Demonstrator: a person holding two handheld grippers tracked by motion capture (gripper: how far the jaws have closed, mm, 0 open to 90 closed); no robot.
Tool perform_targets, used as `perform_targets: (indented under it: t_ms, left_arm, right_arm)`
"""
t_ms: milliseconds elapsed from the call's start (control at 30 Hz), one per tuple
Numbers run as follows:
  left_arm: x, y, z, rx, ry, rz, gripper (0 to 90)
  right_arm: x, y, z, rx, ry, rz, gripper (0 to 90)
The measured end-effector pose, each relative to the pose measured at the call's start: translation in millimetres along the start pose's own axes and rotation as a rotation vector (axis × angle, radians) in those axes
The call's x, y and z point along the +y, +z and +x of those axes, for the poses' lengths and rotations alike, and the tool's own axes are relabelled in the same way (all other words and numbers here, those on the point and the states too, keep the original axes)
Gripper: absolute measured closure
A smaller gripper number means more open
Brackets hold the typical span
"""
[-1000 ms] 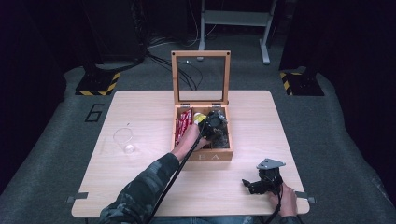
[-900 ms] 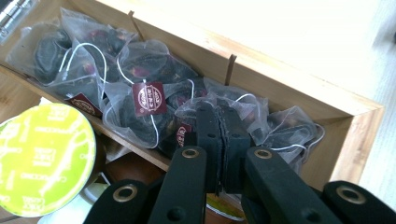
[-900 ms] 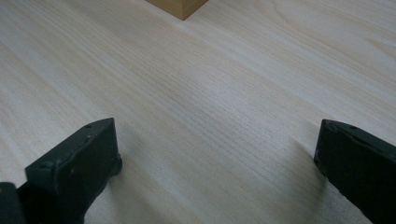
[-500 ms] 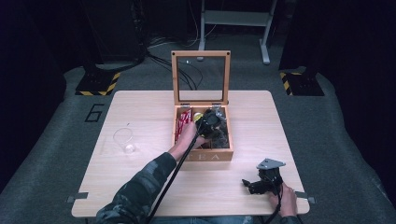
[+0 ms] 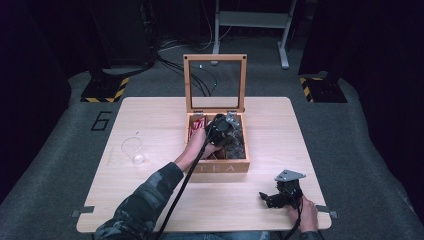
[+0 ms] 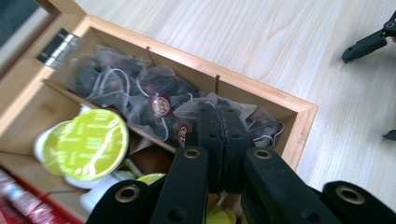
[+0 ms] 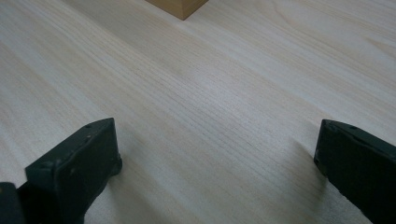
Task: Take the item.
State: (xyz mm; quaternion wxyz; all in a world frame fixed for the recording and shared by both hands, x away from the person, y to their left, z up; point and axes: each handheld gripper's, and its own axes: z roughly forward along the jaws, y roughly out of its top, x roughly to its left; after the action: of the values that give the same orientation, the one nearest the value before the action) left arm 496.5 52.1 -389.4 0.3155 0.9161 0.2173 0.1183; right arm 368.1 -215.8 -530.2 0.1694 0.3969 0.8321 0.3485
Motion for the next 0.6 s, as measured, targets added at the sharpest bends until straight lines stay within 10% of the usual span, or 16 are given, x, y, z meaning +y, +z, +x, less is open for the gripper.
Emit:
perform_targets:
  t_ms: [600]
  left_arm:
    - [-19.0, -45.1, 12.2, 0.063, -0.026, -0.059, 89.5]
  right_arm:
    - [0.0, 0.0, 0.0, 0.000, 0.000, 0.000, 0.0]
